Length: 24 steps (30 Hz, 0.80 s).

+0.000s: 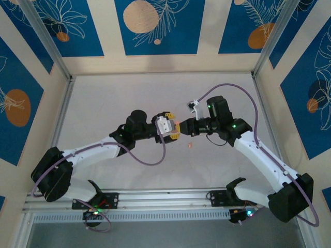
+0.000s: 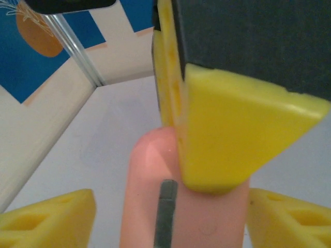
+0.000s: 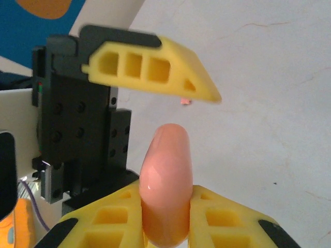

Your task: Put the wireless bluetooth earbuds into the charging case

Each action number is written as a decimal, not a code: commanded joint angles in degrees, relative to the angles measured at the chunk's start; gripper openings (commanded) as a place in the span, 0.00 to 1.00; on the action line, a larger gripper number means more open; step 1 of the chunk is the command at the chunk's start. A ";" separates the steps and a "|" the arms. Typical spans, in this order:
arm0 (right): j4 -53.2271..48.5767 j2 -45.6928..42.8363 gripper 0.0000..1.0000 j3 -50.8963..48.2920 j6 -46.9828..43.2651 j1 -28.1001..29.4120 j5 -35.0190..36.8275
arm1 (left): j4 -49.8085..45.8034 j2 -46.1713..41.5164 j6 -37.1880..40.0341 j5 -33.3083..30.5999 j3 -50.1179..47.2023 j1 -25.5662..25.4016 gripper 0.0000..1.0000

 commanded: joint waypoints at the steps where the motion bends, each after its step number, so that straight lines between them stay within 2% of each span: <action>1: 0.83 -1.70 0.16 0.00 4.86 0.62 5.53 | -0.67 -0.02 -3.98 -2.76 1.41 -0.21 0.83; 4: -0.66 -2.15 0.17 -0.10 7.89 0.75 10.39 | -1.10 -1.13 -6.27 -6.76 0.34 -0.16 0.88; 12: -24.23 4.52 0.18 8.38 9.29 3.00 29.71 | -6.04 -4.09 -13.29 -22.11 -3.04 -0.08 0.94; 19: -34.99 15.45 0.19 13.90 11.15 7.85 42.00 | -11.12 -6.34 -20.73 -36.75 -5.39 0.74 0.97; 24: -38.29 25.99 0.19 18.95 10.94 12.79 47.23 | -15.08 -9.54 -25.57 -41.60 -7.08 3.93 0.97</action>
